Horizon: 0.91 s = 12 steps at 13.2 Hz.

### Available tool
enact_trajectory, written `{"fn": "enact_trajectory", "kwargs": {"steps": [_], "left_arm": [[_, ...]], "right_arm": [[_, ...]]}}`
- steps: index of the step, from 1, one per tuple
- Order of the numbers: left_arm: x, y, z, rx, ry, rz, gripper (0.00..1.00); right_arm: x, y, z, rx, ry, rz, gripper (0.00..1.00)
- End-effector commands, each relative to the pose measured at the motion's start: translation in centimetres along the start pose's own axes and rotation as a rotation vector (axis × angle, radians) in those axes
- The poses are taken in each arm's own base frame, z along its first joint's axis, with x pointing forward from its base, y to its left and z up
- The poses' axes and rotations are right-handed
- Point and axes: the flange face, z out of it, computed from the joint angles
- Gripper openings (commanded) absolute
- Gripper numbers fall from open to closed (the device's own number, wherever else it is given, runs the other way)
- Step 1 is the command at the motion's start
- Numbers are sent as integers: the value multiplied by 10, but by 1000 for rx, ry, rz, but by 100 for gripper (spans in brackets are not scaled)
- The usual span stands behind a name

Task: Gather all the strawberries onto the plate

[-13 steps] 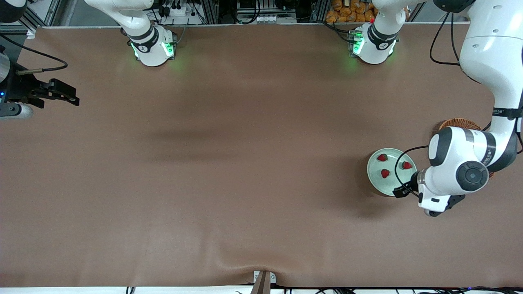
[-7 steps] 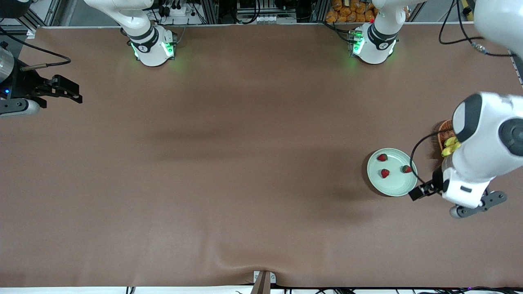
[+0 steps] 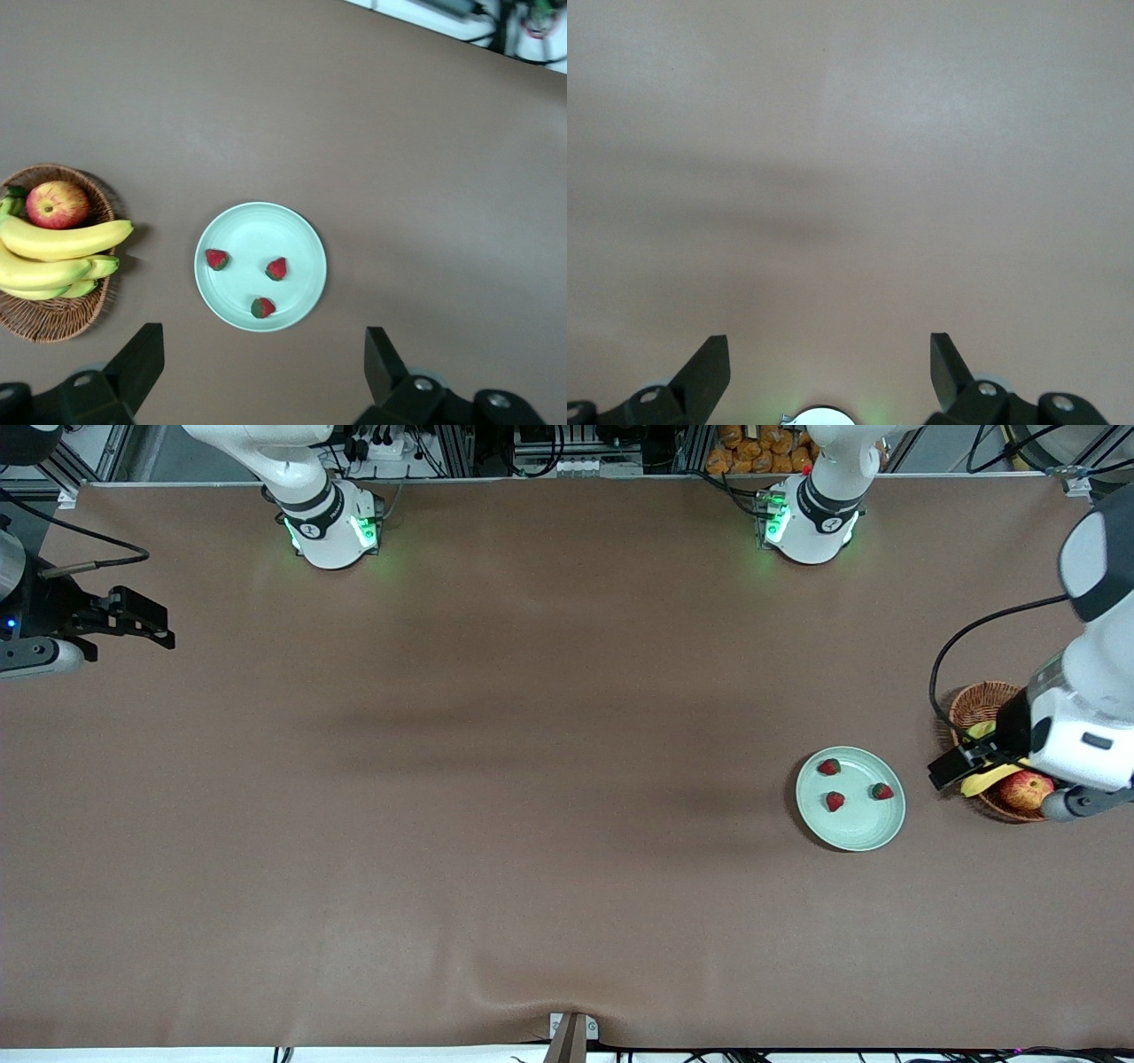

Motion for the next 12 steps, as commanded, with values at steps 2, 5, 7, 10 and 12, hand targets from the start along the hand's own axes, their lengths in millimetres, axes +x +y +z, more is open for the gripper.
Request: {"fn": "enact_trajectory", "kwargs": {"steps": [2,5,7,10,12], "left_arm": [[-35,-22,-49,-10,-43,86,100],[-45,-41,-61,-38,-75,121,100],[-56,-45,-61,-28,-96,120,100],[-85,-58,-67,-13,-113,113,100],[-98,-62,-76,-9,-104,113,100]], "right_arm": [[-5,2,0,-2,5,-10,100],[-5,6,3,-2,0,-2,100],[-5,13,2,-1,11,13,100],[-6,17,2,1,9,31,100],[-7,22,1,0,13,42,100]]}}
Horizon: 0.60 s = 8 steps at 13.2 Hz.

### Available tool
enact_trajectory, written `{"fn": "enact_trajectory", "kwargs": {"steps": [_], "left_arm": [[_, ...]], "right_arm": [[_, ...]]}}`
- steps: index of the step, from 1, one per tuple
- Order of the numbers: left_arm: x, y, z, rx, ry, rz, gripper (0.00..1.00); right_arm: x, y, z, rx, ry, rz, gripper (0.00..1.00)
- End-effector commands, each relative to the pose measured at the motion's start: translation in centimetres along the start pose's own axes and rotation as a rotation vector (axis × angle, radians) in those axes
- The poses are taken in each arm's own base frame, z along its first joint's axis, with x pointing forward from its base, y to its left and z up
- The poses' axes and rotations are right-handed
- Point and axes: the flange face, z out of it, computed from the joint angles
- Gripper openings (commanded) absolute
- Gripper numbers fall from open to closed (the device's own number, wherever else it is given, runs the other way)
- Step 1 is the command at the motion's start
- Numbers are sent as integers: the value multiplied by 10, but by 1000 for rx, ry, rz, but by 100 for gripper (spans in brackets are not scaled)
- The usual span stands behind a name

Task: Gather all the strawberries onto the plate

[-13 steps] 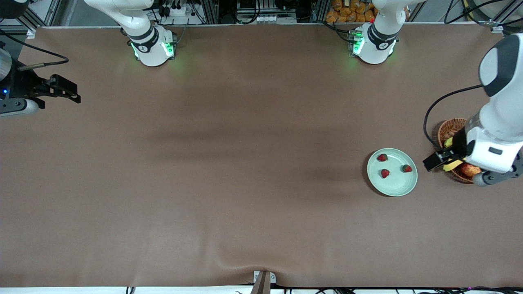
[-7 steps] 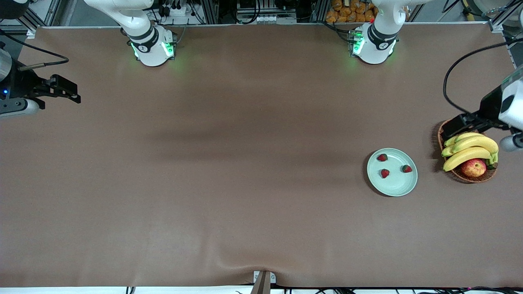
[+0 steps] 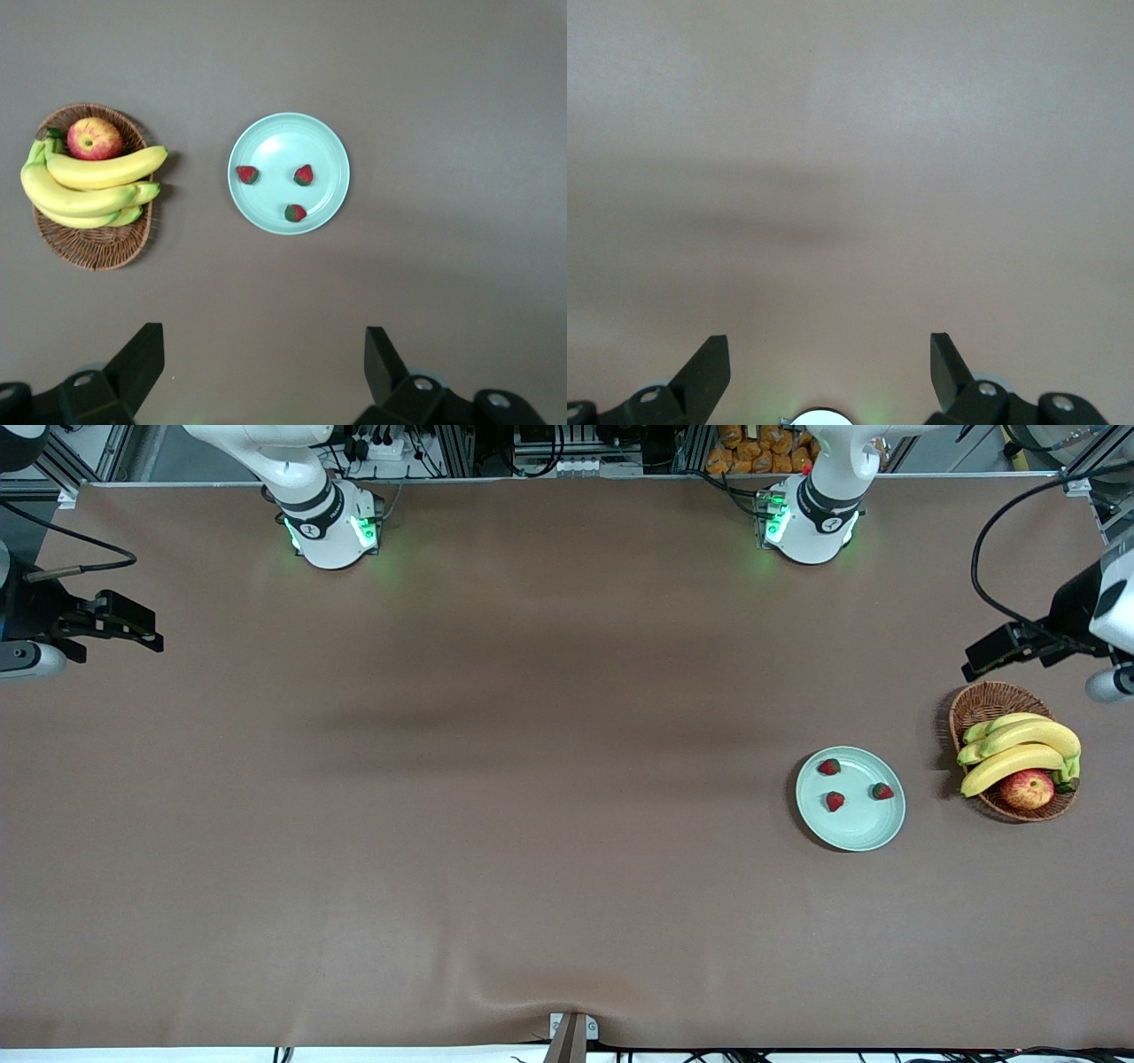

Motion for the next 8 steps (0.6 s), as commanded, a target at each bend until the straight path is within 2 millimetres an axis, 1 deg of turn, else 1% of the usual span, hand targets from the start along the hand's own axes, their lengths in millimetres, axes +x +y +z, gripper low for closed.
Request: {"fn": "enact_trajectory", "kwargs": {"steps": [1,3,4,5,6,8], "left_arm": [[-36,-7,-13,-12,18,13,100],[-38,-11,-18,-11,29,16,100],[-35,-22,-20,-13,31,62,100],[-30,-35,-21,-20,32,156,100],[-23,-51,-22,-30,34,189,100],[-20,-46,-29,-27,33,195,100]], "right_arm": [[-6,8,-3,-3,14,17,100],[-6,11,-4,-3,22,39,100],[-6,12,-4,-3,23,45,100],[-7,18,-4,-2,22,57,100],[-8,21,-4,0,21,63,100],[-9,24,-3,2,15,69,100]]}}
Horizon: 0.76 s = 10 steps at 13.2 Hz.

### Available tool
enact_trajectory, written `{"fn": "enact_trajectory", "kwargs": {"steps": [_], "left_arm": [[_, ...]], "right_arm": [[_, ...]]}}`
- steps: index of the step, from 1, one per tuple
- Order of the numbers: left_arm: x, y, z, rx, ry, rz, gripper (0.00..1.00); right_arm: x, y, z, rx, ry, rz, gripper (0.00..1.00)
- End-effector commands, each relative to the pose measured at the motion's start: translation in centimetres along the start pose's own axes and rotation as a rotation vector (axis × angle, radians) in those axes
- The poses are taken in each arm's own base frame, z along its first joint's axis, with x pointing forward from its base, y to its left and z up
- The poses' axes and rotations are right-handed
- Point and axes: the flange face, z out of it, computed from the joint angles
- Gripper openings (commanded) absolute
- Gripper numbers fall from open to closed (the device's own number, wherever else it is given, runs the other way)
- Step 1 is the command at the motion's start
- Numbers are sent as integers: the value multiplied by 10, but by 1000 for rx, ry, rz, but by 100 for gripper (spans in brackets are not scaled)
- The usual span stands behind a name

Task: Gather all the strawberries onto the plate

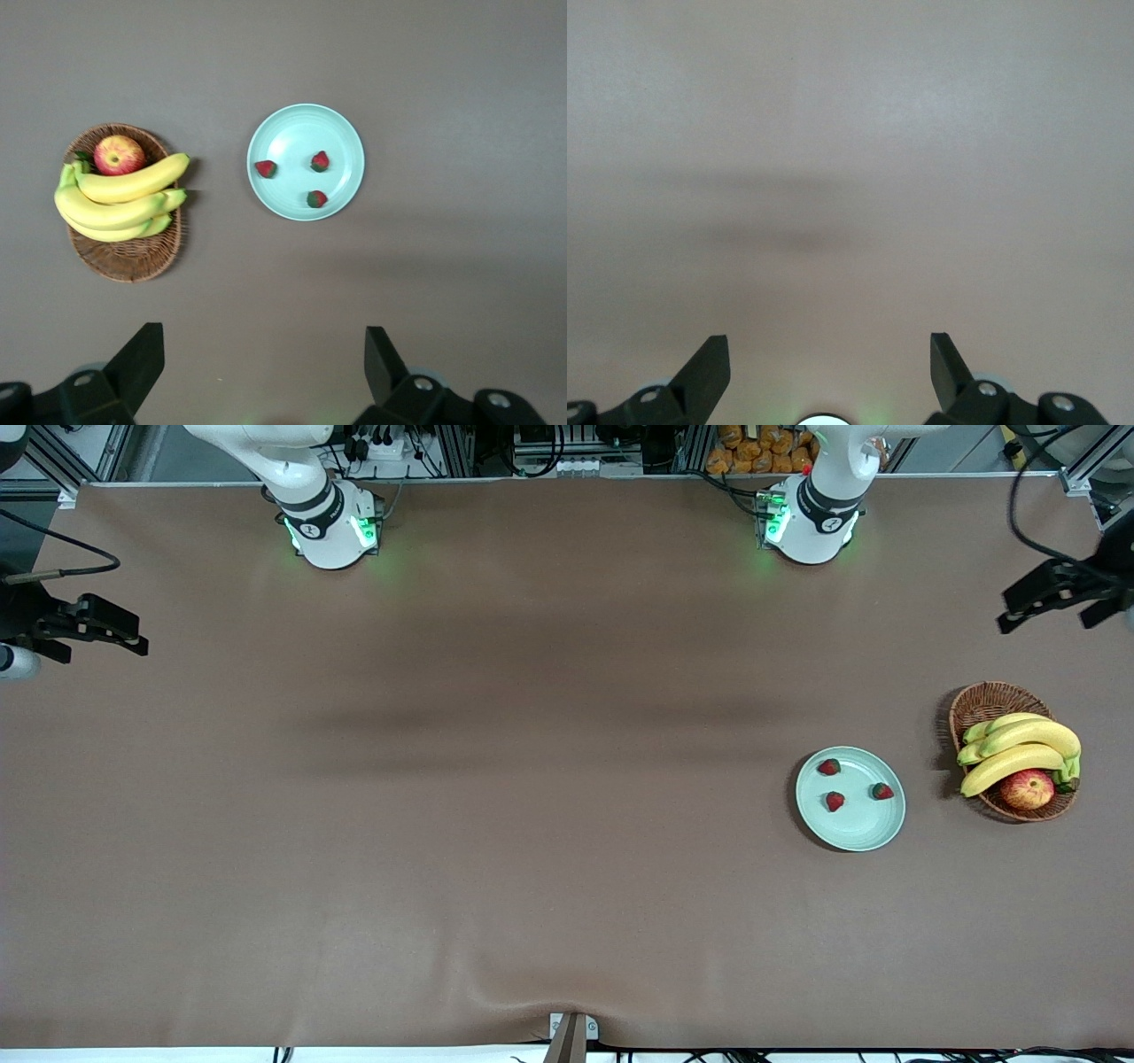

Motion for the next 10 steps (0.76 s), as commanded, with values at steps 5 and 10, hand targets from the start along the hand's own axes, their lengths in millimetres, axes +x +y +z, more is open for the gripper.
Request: {"fn": "enact_trajectory", "kwargs": {"steps": [5,10], "left_arm": [[1,27,-11,-19,0,-120,100],[-1,32,-14,-18,-4,-153,100]], "right_arm": [[-8,4,-3,1,3,29,100],[-6,2,2,1,-11,76,100]]}}
